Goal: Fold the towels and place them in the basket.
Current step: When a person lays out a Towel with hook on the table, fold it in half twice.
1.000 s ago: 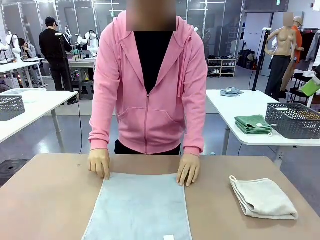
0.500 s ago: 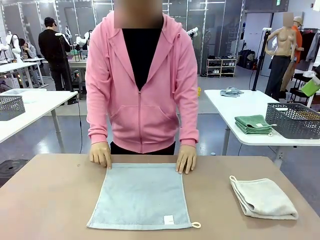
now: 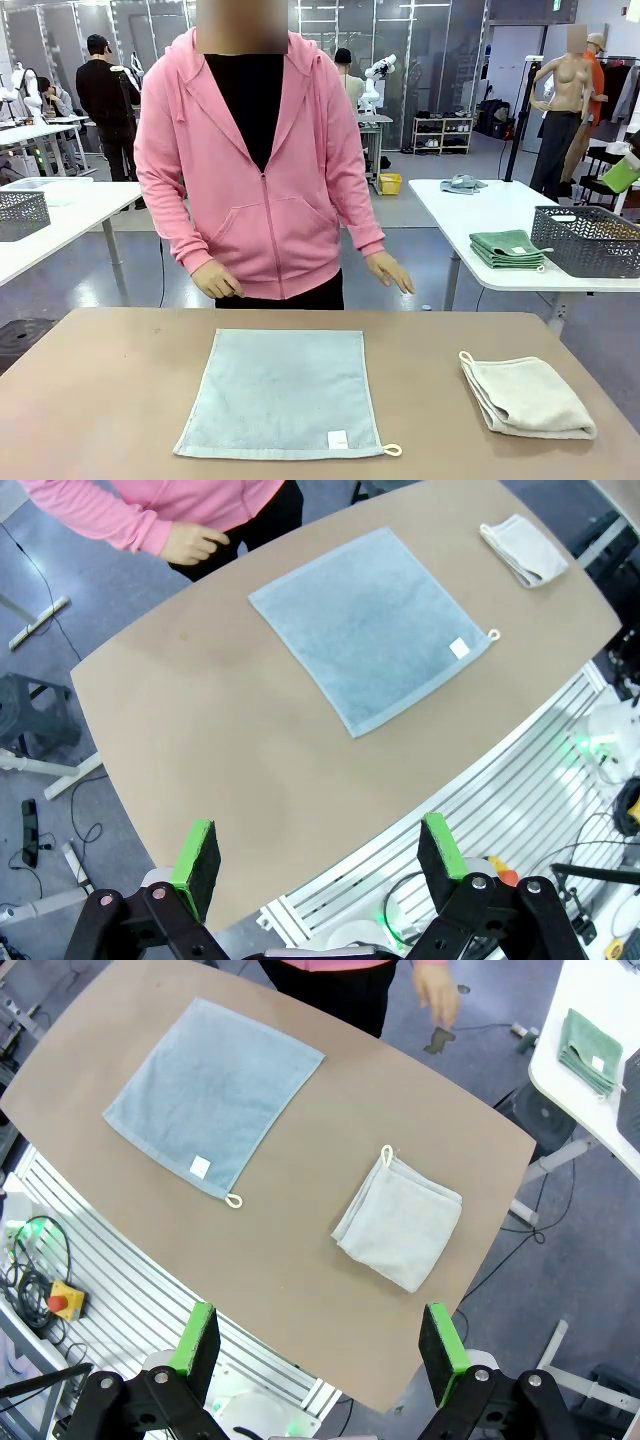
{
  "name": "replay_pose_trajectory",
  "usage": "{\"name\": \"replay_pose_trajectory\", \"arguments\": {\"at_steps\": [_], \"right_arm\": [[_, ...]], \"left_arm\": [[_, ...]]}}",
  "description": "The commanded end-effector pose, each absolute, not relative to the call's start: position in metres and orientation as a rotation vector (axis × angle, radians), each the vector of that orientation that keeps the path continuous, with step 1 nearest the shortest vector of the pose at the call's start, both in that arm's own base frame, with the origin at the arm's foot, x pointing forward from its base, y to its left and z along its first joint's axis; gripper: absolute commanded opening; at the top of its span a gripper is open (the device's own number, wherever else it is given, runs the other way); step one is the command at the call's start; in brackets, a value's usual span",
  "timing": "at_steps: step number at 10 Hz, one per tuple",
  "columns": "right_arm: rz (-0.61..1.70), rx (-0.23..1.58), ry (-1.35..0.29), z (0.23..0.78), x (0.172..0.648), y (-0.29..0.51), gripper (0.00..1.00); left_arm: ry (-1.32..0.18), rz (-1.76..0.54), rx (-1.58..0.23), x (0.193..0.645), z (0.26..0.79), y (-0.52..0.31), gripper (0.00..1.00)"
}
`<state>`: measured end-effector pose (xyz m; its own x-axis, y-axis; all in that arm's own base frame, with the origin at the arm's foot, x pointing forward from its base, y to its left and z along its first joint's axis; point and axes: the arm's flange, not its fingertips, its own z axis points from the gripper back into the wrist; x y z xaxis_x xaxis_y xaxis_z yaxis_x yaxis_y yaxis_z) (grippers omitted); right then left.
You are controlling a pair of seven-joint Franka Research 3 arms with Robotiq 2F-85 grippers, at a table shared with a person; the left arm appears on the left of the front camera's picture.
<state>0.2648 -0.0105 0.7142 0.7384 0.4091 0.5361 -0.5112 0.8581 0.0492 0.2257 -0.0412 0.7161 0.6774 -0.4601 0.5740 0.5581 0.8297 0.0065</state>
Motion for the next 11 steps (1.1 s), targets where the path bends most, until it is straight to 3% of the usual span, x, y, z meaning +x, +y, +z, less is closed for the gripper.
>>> {"name": "replay_pose_trajectory", "arguments": {"at_steps": [1, 2, 4, 8, 11], "right_arm": [[0.505, 0.193, -0.531, 0.715, 0.263, -0.010, 1.00], [0.509, 0.199, -0.539, 0.714, 0.265, -0.010, 1.00], [0.748, 0.081, -0.539, 0.711, 0.253, 0.015, 1.00], [0.954, 0.006, -0.517, 0.709, 0.239, 0.036, 1.00], [1.300, -0.038, -0.487, 0.664, 0.240, 0.095, 1.00]], "left_arm": [[-0.595, -0.575, -0.175, 0.226, 0.716, -0.041, 1.00], [-0.609, -0.612, -0.106, 0.218, 0.720, -0.050, 1.00], [-0.629, -0.832, 0.020, 0.206, 0.719, -0.074, 1.00], [-0.636, -1.050, 0.073, 0.194, 0.709, -0.086, 1.00], [-0.608, -1.354, 0.115, 0.204, 0.680, -0.120, 1.00]]}}
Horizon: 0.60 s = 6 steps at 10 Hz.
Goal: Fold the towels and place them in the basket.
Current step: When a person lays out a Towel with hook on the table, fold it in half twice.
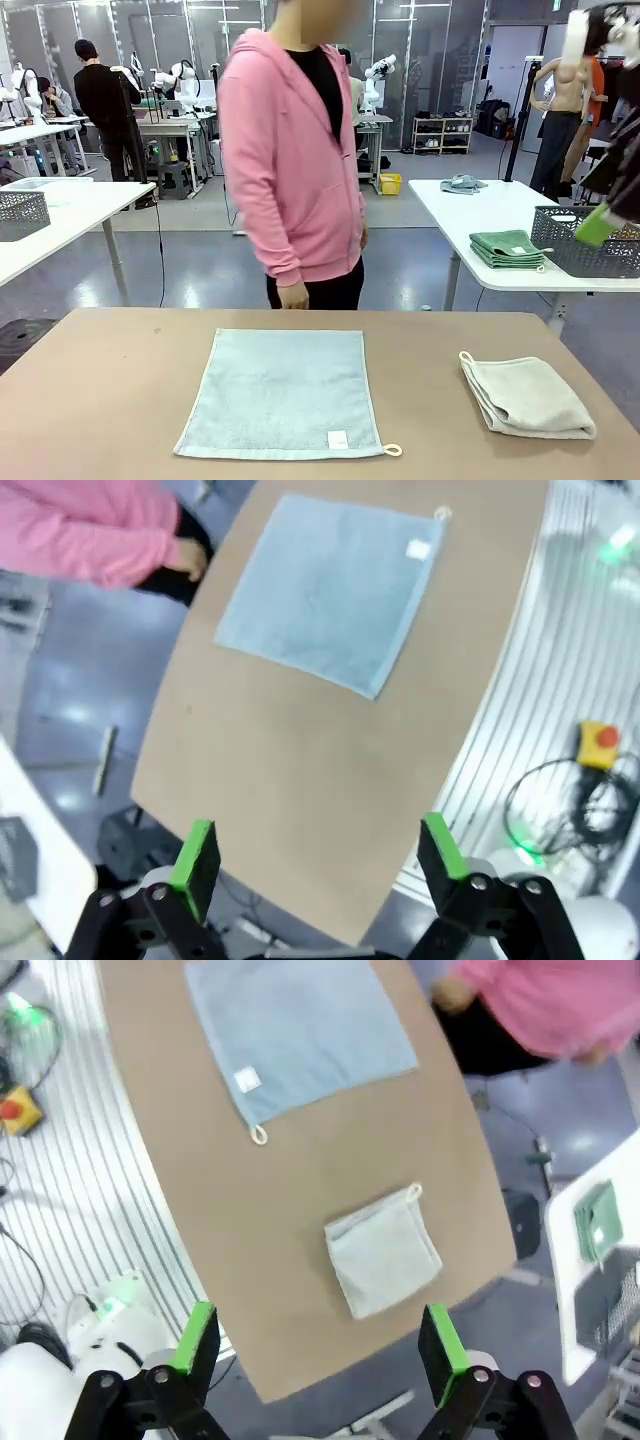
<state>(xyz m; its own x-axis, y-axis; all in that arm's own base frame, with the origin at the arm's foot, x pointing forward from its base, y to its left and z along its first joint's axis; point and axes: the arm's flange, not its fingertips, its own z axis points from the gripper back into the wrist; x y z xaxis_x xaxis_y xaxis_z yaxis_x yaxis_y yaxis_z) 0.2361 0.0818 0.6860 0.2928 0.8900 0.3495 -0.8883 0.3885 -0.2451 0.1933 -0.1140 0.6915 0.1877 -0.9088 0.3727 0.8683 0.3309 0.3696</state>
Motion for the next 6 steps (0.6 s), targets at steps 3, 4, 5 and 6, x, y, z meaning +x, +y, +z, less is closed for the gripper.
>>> {"name": "replay_pose_trajectory", "arguments": {"at_steps": [3, 4, 5, 6], "right_arm": [[1.484, -0.141, -0.399, 0.589, 0.249, 0.152, 1.00], [1.504, -0.106, -0.390, 0.572, 0.249, 0.165, 1.00], [1.514, -0.094, -0.390, 0.549, 0.257, 0.178, 1.00], [1.505, -0.052, -0.389, 0.543, 0.254, 0.183, 1.00]], "left_arm": [[-0.512, -1.416, 0.043, 0.235, 0.621, -0.153, 1.00], [-0.502, -1.444, 0.040, 0.240, 0.603, -0.163, 1.00], [-0.474, -1.485, 0.077, 0.251, 0.575, -0.173, 1.00], [-0.460, -1.482, 0.059, 0.247, 0.569, -0.176, 1.00]]}}
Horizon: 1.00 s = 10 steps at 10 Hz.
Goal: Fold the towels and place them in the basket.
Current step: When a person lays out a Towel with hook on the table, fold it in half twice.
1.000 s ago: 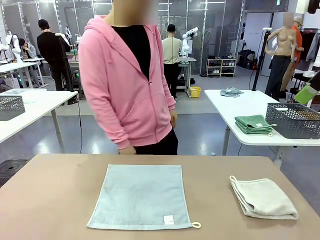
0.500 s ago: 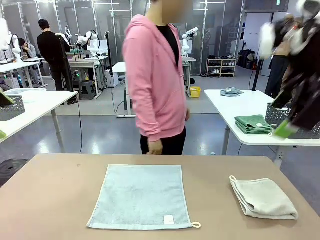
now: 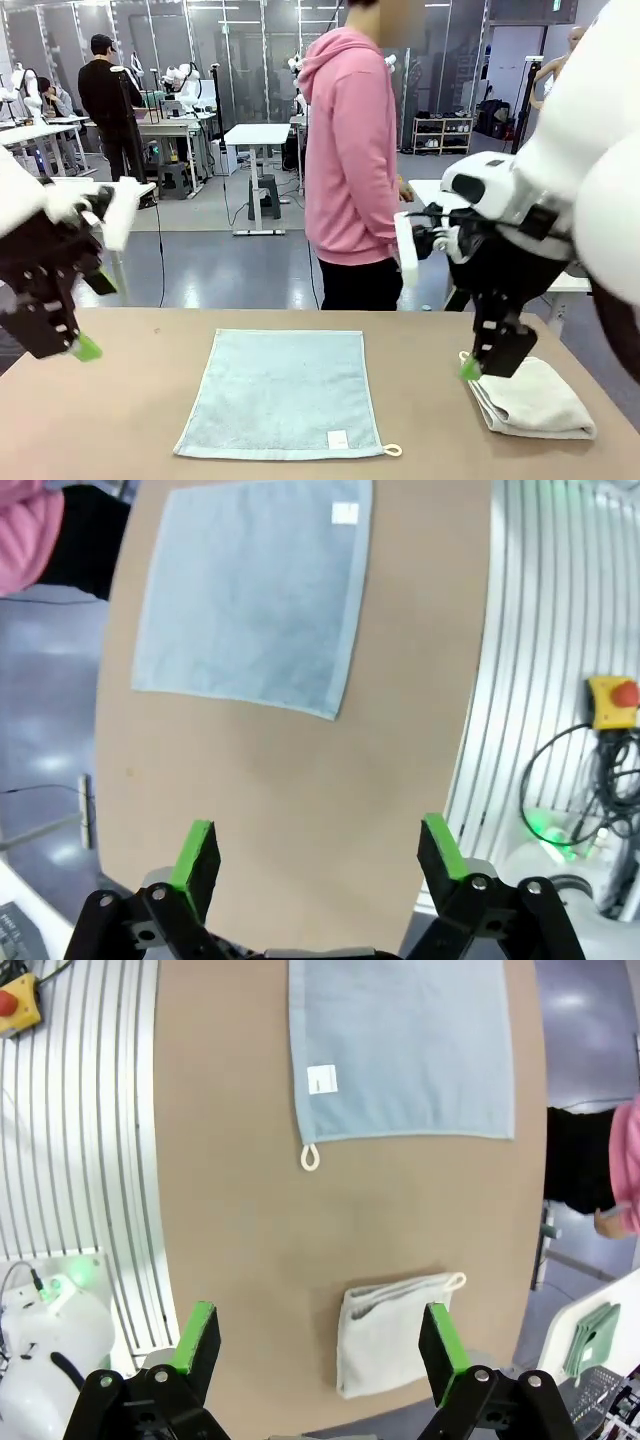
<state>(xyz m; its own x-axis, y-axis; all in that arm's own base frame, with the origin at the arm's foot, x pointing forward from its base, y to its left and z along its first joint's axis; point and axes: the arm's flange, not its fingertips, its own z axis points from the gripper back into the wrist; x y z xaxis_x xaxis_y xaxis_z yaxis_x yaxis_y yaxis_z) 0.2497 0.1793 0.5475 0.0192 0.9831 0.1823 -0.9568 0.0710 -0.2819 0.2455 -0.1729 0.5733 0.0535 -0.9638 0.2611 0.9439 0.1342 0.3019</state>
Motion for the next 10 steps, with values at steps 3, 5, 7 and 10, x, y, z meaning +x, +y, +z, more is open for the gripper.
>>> {"name": "replay_pose_trajectory", "arguments": {"at_steps": [3, 5, 7, 10], "right_arm": [[1.486, 0.013, -0.353, 0.507, 0.263, 0.202, 1.00], [1.459, 0.011, -0.348, 0.488, 0.268, 0.206, 1.00], [1.497, -0.008, -0.327, 0.506, 0.273, 0.205, 1.00], [1.497, -0.008, -0.327, 0.506, 0.273, 0.205, 1.00]], "left_arm": [[-0.419, -1.513, 0.016, 0.254, 0.533, -0.195, 1.00], [-0.364, -1.519, 0.002, 0.264, 0.513, -0.209, 1.00], [-0.362, -1.506, 0.028, 0.259, 0.524, -0.203, 1.00], [-0.362, -1.506, 0.028, 0.259, 0.524, -0.203, 1.00]]}}
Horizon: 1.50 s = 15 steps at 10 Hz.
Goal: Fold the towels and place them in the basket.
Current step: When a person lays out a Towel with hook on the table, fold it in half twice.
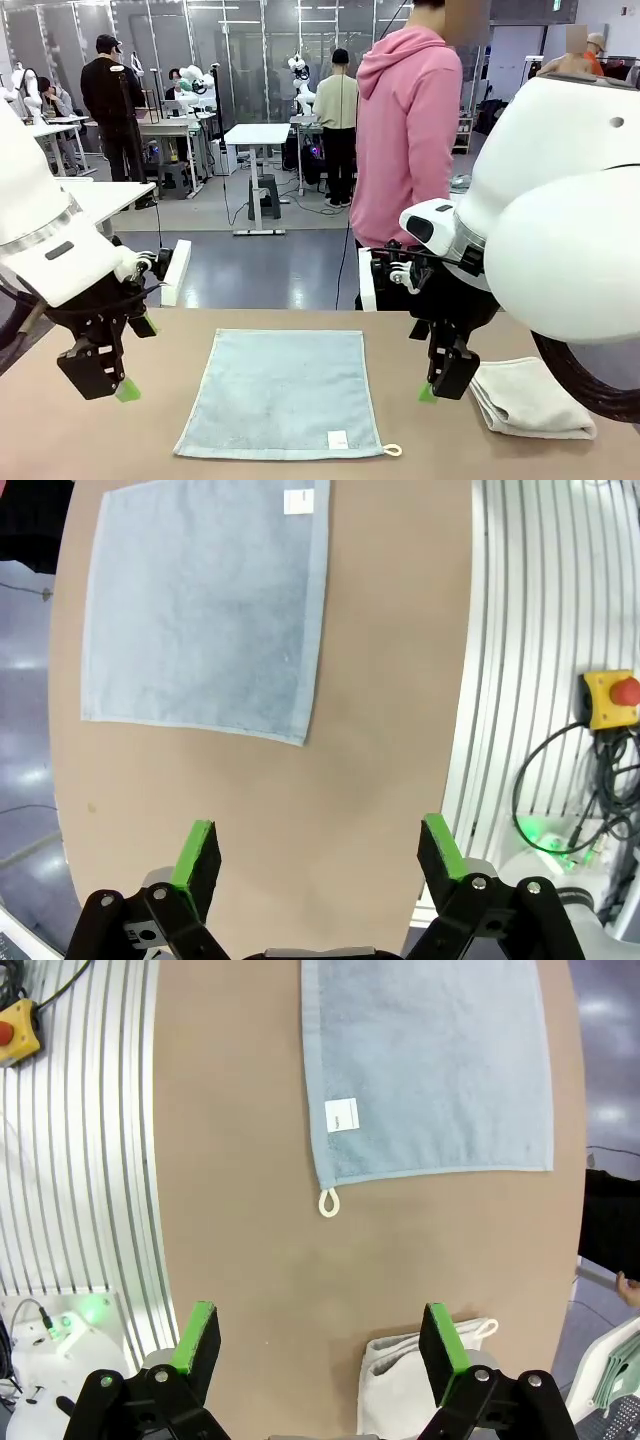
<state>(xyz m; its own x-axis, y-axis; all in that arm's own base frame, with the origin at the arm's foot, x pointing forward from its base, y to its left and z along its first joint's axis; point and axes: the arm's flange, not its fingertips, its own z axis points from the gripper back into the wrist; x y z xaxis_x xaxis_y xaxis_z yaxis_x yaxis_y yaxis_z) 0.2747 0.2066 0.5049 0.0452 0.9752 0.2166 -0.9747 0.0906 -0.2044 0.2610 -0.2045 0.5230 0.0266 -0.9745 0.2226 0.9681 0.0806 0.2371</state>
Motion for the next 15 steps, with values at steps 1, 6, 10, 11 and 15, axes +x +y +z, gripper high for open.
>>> {"name": "replay_pose_trajectory", "arguments": {"at_steps": [1, 6, 10, 11, 15], "right_arm": [[1.489, -0.001, -0.329, 0.503, 0.275, 0.207, 1.00], [1.613, 0.015, -0.222, 0.429, 0.290, 0.234, 1.00], [1.649, 0.042, -0.230, 0.376, 0.310, 0.246, 1.00], [1.661, 0.030, -0.230, 0.368, 0.313, 0.248, 1.00], [1.670, 0.054, -0.205, 0.341, 0.331, 0.246, 1.00]], "left_arm": [[-0.355, -1.501, 0.020, 0.262, 0.520, -0.206, 1.00], [-0.233, -1.519, -0.031, 0.290, 0.453, -0.210, 1.00], [-0.197, -1.551, -0.063, 0.308, 0.397, -0.213, 1.00], [-0.195, -1.553, -0.066, 0.312, 0.385, -0.213, 1.00], [-0.217, -1.578, -0.074, 0.324, 0.347, -0.217, 1.00]]}}
